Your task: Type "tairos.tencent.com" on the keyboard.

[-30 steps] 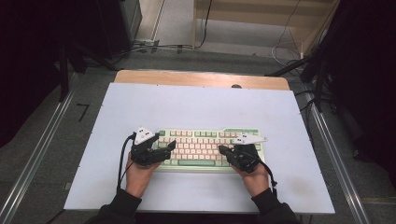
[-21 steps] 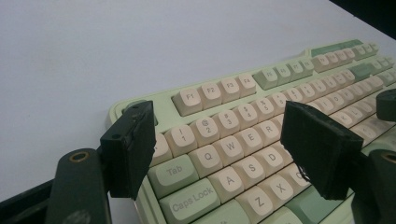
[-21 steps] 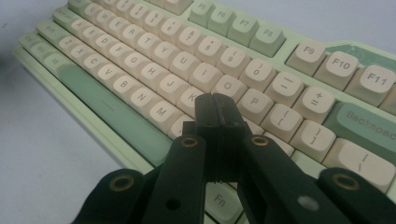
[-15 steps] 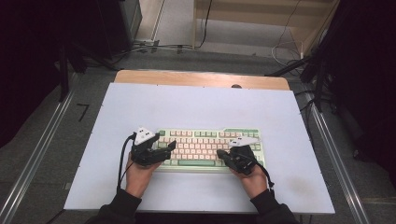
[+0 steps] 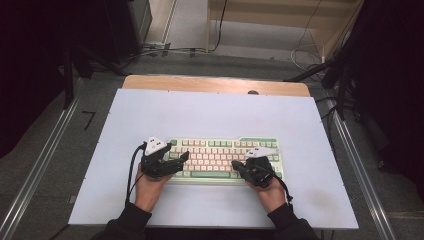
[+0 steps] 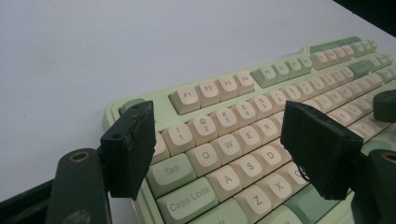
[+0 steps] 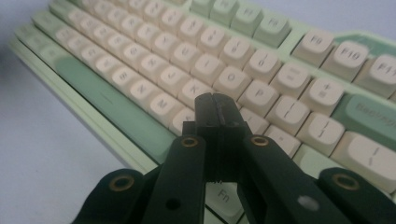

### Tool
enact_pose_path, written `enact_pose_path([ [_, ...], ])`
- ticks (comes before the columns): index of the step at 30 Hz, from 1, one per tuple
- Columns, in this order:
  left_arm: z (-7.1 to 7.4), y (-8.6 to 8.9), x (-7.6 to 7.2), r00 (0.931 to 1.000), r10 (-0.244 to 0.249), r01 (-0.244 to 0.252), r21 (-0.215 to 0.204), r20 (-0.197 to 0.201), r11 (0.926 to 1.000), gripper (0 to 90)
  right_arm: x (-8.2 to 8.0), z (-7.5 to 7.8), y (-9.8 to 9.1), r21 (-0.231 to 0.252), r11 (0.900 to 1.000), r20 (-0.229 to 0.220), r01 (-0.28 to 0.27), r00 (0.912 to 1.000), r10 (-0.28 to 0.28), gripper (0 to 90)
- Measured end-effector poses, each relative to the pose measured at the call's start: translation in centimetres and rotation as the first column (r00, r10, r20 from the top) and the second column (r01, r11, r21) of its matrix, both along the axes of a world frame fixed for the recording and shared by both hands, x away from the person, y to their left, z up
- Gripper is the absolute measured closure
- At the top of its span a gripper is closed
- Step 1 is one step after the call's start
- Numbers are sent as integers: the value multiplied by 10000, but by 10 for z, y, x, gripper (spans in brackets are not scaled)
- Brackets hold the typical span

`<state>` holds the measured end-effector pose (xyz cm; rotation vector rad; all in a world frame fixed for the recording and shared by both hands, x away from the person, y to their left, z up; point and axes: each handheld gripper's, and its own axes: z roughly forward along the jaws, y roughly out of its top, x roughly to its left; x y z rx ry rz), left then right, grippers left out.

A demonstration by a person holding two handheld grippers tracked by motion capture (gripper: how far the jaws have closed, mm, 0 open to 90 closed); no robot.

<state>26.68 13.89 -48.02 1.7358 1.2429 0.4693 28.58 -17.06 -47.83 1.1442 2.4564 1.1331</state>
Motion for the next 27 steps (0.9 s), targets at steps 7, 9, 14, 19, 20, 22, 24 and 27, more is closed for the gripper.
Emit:
enact_pose_path([
  [7, -1, -1, 0, 10000, -5, 5, 45, -12, 10000, 273, 5, 17, -20, 1263, 9905, 525, 545, 9967, -615, 495],
  [9, -1, -1, 1, 10000, -17, 17, 60, -27, 10000, 273, 7, 19, -25, 1476, 9862, 460, 756, 9955, -832, 404],
  [14, -1, -2, 0, 10000, -22, 22, 91, -22, 10000, 273, 11, 21, -32, 1533, 9796, 538, 1303, 9887, -1399, 278],
  [19, -1, -2, 1, 10000, -68, 69, 116, -52, 9999, 273, 12, 21, -33, 1504, 9783, 503, 1426, 9872, -1516, 265],
  [20, -1, -2, 0, 10000, -60, 60, 114, -36, 9999, 273, 12, 21, -33, 1490, 9784, 518, 1434, 9869, -1526, 264],
  [22, -1, -2, 0, 10000, -47, 47, 79, -22, 10000, 273, 13, 20, -33, 1455, 9793, 518, 1410, 9873, -1499, 264],
  [24, -1, -2, 1, 10000, -62, 63, 84, -54, 9999, 273, 13, 20, -33, 1459, 9789, 460, 1432, 9874, -1513, 262],
  [27, -2, -3, 1, 10000, -74, 74, 105, -39, 9999, 273, 13, 19, -32, 1397, 9795, 461, 1454, 9871, -1531, 262],
])
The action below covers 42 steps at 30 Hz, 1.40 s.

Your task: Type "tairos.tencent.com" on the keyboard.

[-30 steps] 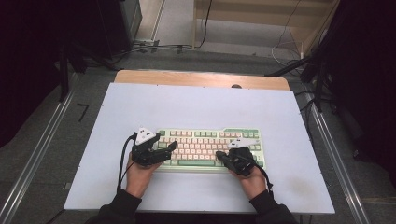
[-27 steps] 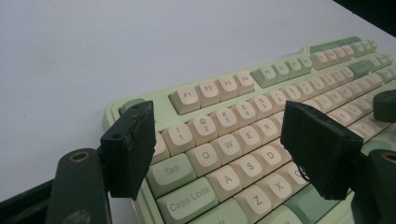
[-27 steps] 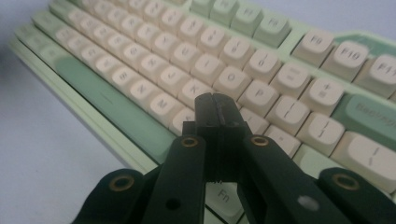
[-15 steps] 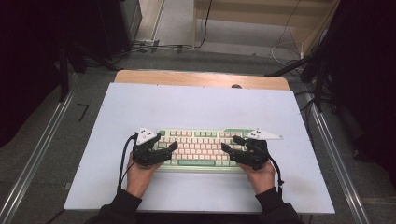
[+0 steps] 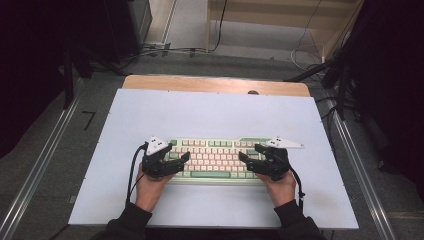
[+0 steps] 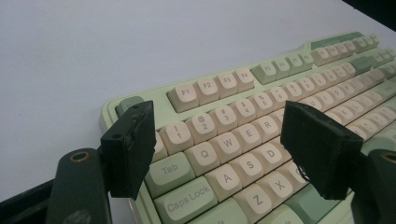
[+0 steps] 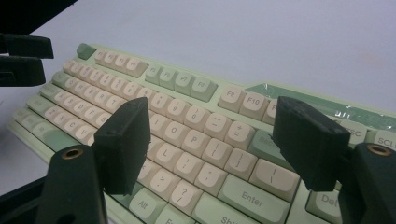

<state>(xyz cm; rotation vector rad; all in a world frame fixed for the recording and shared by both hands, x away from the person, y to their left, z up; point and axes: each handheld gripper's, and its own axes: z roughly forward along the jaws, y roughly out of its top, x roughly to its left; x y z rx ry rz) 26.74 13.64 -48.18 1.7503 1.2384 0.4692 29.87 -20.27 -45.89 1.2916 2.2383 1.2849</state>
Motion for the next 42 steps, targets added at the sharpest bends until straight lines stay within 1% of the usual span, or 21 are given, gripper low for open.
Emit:
enact_pose_path([
  [6, 0, 0, 0, 10000, 15, -15, 4, -28, 10000, 273, 0, -1, 0, -16, 10000, -56, 23, 10000, -23, 262],
  [10, 0, 0, 0, 10000, -2, 2, -4, 27, 10000, 273, 1, -1, 0, -19, 10000, -46, 14, 10000, -14, 262],
  [13, 0, 0, 0, 10000, -6, 6, -4, -25, 10000, 273, 1, -2, 1, -62, 10000, -94, 5, 10000, -6, 262],
  [17, 0, 0, 0, 10000, -29, 29, -15, 41, 10000, 279, 1, -2, 1, -45, 10000, -96, -9, 10000, 8, 262],
  [20, 0, -1, 0, 10000, -14, 14, -22, -1, 10000, 280, 1, -2, 1, -57, 10000, -158, 0, 9999, -1, 262],
  [25, 0, -1, 0, 9999, -117, 117, -6, 24, 9999, 287, 1, -2, 1, -34, 10000, -148, -20, 9999, 19, 262],
  [30, 0, -2, 0, 9999, -165, 165, 6, -33, 9999, 295, 1, -2, 2, -71, 10000, -168, -28, 9999, 27, 262],
  [35, -1, -2, 0, 9998, -200, 200, -57, -26, 9998, 306, 1, -3, 2, -72, 10000, -200, -16, 9998, 15, 262],
  [37, -1, -3, 0, 9997, -225, 225, -57, -8, 9997, 319, 1, -3, 2, -68, 10000, -195, -20, 9998, 19, 262],
  [39, -1, -3, 0, 9995, -311, 311, -149, 29, 9994, 354, 1, -3, 3, -71, 10000, -176, -27, 9998, 26, 263],
  [41, -1, -5, 0, 9992, -406, 407, -357, 53, 9985, 418, 0, -3, 3, -77, 10000, -221, -34, 9998, 33, 263],
  [42, -1, -5, 1, 9987, -503, 505, -444, 60, 9977, 465, 0, -3, 3, -87, 10000, -220, -45, 9997, 43, 263],
])
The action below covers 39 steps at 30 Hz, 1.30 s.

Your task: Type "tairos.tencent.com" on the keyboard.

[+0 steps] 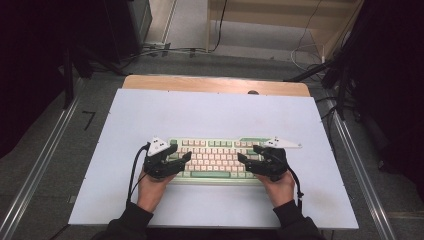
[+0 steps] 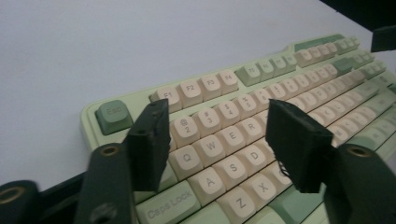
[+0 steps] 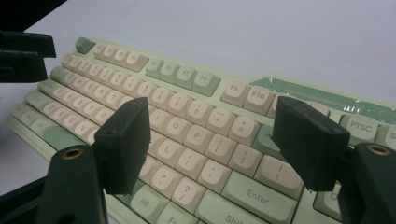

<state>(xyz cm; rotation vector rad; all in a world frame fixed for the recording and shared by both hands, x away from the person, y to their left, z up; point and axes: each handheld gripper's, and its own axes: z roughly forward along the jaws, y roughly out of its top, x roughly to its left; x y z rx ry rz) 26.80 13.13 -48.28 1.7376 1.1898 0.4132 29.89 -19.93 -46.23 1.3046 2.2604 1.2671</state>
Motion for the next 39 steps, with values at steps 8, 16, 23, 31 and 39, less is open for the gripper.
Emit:
enact_pose_path([
  [8, 0, -21, 12, 9936, -1128, 1122, -406, -118, 9929, 900, 0, 0, 1, -8, 10000, -4, -76, 10000, 76, 265],
  [16, -7, -49, 21, 9835, -1749, 1771, 470, -470, 9831, 900, -1, -1, 3, -18, 9999, -78, -145, 9999, 145, 265],
  [23, -9, -54, 27, 9857, -1580, 1619, 715, -581, 9842, 900, -1, -2, 5, -13, 9999, -80, -163, 9998, 162, 265],
  [31, -10, -52, 30, 9866, -1480, 1528, 717, -679, 9856, 900, -1, -2, 4, -14, 9999, -93, -158, 9998, 158, 266],
  [39, -10, -53, 31, 9849, -1536, 1589, 660, -795, 9851, 900, -1, -2, 5, -28, 9999, -80, -166, 9998, 166, 267],
])
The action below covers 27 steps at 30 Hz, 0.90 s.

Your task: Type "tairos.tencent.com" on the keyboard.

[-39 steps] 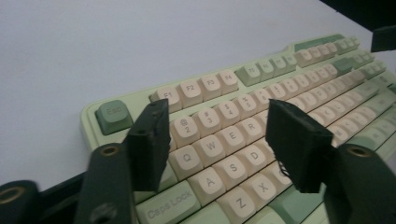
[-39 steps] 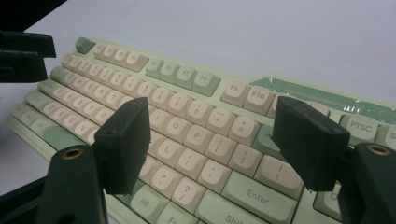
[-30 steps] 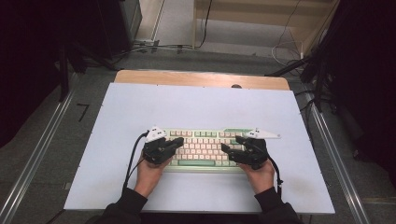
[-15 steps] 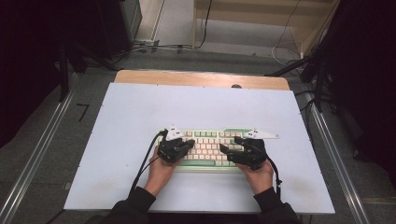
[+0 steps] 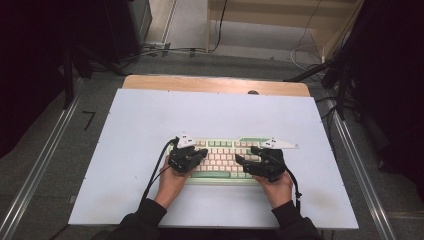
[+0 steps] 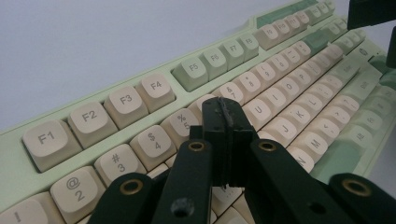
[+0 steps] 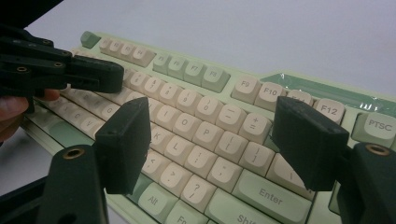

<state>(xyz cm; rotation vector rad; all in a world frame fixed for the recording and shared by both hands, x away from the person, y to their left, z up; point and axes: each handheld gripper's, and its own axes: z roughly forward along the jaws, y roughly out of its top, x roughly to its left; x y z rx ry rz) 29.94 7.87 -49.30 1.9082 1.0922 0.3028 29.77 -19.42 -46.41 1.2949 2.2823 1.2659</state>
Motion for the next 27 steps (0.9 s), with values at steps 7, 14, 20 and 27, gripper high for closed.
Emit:
enact_pose_path([
  [7, 0, 0, 1, 10000, -46, 46, 27, -89, 10000, 900, 0, 0, 0, -5, 10000, -10, 2, 10000, -2, 268],
  [14, 0, 0, 1, 9999, -81, 81, 26, -135, 10000, 900, 0, 0, 0, -30, 10000, 1, 6, 10000, -6, 269],
  [20, -1, -2, 2, 9994, -219, 225, 232, -270, 9995, 900, 0, -1, 1, -60, 10000, -18, -9, 10000, 9, 270],
  [27, 8, -1, -2, 9999, -111, 111, -31, 57, 9999, 791, 0, -1, 1, -40, 10000, 0, -14, 10000, 14, 271],
])
